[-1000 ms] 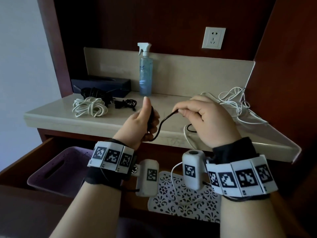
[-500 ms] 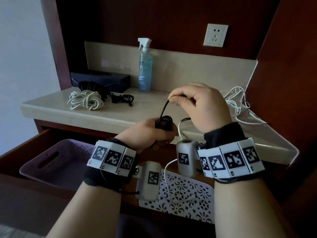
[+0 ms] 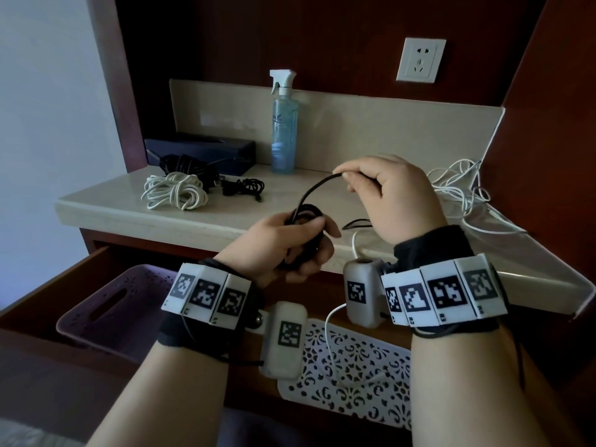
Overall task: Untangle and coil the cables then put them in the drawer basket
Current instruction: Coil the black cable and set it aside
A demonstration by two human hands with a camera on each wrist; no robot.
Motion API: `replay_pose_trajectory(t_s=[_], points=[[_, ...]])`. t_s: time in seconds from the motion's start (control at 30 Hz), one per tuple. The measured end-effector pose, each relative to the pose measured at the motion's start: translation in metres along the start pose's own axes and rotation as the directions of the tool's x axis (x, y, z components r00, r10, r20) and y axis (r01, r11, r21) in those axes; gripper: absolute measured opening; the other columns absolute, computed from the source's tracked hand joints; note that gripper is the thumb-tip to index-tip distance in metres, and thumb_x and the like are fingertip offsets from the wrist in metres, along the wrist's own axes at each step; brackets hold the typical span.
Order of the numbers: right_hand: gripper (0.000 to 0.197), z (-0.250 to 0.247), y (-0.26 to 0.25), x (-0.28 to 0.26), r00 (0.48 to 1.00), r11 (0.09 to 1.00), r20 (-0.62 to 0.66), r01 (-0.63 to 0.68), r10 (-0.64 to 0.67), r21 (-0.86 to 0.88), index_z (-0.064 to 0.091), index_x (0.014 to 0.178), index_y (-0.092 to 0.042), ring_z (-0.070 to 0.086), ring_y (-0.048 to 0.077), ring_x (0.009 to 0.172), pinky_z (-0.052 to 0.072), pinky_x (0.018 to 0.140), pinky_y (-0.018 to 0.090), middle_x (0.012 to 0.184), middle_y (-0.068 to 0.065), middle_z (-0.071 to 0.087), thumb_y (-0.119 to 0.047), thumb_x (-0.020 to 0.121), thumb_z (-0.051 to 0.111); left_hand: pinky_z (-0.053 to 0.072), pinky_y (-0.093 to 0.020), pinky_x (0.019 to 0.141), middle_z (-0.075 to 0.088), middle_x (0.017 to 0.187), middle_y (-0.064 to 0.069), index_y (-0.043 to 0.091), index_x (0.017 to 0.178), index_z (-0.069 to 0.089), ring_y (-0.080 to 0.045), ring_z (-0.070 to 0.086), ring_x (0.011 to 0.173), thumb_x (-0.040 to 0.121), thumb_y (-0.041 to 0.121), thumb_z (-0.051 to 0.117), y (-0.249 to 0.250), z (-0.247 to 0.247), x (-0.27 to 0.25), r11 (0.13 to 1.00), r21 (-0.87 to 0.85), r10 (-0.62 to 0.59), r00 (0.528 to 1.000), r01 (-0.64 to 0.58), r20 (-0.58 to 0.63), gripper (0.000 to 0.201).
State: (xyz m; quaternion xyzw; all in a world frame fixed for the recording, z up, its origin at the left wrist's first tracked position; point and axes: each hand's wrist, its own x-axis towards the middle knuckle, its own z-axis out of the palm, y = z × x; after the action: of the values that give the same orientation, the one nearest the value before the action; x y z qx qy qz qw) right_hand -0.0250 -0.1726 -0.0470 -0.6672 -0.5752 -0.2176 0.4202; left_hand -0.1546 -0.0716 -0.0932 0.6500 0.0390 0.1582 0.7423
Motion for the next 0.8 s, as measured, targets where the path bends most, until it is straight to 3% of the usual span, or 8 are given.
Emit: replay_pose_trajectory(t_s=[0.1, 0.2, 0.33, 0.43, 0.5, 0.6, 0.67, 0.8], points=[[0.023, -0.002, 0.008, -0.003, 0.990, 0.994, 0.096, -0.101, 0.104, -0.032, 0.067, 0.106, -0.020, 0.051, 0.006, 0.070, 0.039, 0.069, 0.026, 0.081, -0.006, 0.061, -0.014, 0.094, 0.049, 0.028, -0.015, 0.036, 0.052, 0.061, -0.007, 0.007, 0.100, 0.051, -0.011, 0.039, 0.042, 0.089, 0.025, 0.048, 0.006, -0.006, -0.002, 0.988, -0.138, 0.067, 0.997, -0.072, -0.041, 0.022], [0.026, -0.006, 0.014, -0.009, 0.968, 0.977, 0.135, -0.206, 0.211, -0.050, 0.065, 0.111, -0.022, 0.045, -0.004, 0.062, 0.035, 0.070, 0.022, 0.074, -0.018, 0.052, -0.013, 0.094, 0.047, 0.025, -0.014, 0.035, 0.050, 0.059, -0.007, 0.009, 0.106, 0.051, -0.010, 0.035, 0.040, 0.084, 0.034, 0.041, 0.012, -0.011, -0.002, 0.963, -0.224, 0.118, 0.984, -0.146, -0.136, 0.035], [0.031, -0.009, 0.010, -0.012, 0.961, 0.972, 0.172, -0.197, 0.218, -0.130, 0.065, 0.114, -0.029, 0.050, 0.006, 0.078, 0.031, 0.074, 0.018, 0.075, -0.022, 0.046, -0.012, 0.094, 0.048, 0.023, -0.013, 0.036, 0.050, 0.063, -0.007, 0.014, 0.113, 0.052, -0.009, 0.033, 0.041, 0.093, 0.038, 0.033, 0.012, -0.013, 0.002, 0.940, -0.277, 0.143, 0.968, -0.197, -0.205, 0.036], [0.032, -0.015, 0.001, -0.015, 0.953, 0.971, 0.224, -0.167, 0.204, -0.173, 0.065, 0.112, -0.032, 0.049, 0.004, 0.082, 0.031, 0.072, 0.019, 0.079, -0.021, 0.052, -0.013, 0.094, 0.048, 0.026, -0.013, 0.035, 0.052, 0.072, -0.007, 0.016, 0.118, 0.049, -0.009, 0.034, 0.043, 0.099, 0.038, 0.028, 0.013, -0.013, 0.005, 0.921, -0.317, 0.143, 0.955, -0.225, -0.261, 0.035], [0.032, -0.018, -0.003, -0.017, 0.939, 0.969, 0.273, -0.163, 0.210, -0.184, 0.065, 0.112, -0.034, 0.053, 0.005, 0.087, 0.037, 0.077, 0.022, 0.089, -0.017, 0.060, -0.014, 0.094, 0.048, 0.024, -0.012, 0.036, 0.054, 0.078, -0.007, 0.017, 0.117, 0.053, -0.008, 0.034, 0.043, 0.098, 0.038, 0.030, 0.014, -0.012, 0.005, 0.920, -0.313, 0.151, 0.950, -0.237, -0.275, 0.036], [0.032, -0.018, -0.002, -0.020, 0.929, 0.964, 0.284, -0.191, 0.237, -0.183, 0.066, 0.110, -0.036, 0.055, 0.008, 0.094, 0.041, 0.086, 0.026, 0.096, -0.013, 0.063, -0.015, 0.094, 0.049, 0.025, -0.012, 0.036, 0.060, 0.090, -0.006, 0.017, 0.111, 0.058, -0.007, 0.033, 0.044, 0.091, 0.035, 0.037, 0.014, -0.009, 0.001, 0.926, -0.307, 0.168, 0.968, -0.219, -0.184, 0.034], [0.031, -0.017, 0.000, -0.021, 0.924, 0.957, 0.271, -0.225, 0.269, -0.183, 0.066, 0.109, -0.038, 0.056, 0.009, 0.095, 0.043, 0.086, 0.028, 0.095, -0.013, 0.065, -0.017, 0.094, 0.049, 0.026, -0.013, 0.036, 0.061, 0.098, -0.005, 0.016, 0.110, 0.059, -0.006, 0.033, 0.044, 0.090, 0.032, 0.039, 0.014, -0.006, 0.000, 0.923, -0.316, 0.183, 0.974, -0.218, -0.137, 0.032], [0.033, -0.013, 0.000, -0.024, 0.887, 0.952, 0.352, -0.248, 0.297, -0.180, 0.065, 0.109, -0.040, 0.058, 0.008, 0.091, 0.045, 0.086, 0.028, 0.088, -0.016, 0.065, -0.017, 0.094, 0.047, 0.023, -0.013, 0.038, 0.062, 0.104, -0.004, 0.013, 0.099, 0.059, -0.006, 0.033, 0.045, 0.085, 0.030, 0.043, 0.015, -0.005, 0.003, 0.906, -0.329, 0.206, 0.957, -0.265, -0.202, 0.027]])
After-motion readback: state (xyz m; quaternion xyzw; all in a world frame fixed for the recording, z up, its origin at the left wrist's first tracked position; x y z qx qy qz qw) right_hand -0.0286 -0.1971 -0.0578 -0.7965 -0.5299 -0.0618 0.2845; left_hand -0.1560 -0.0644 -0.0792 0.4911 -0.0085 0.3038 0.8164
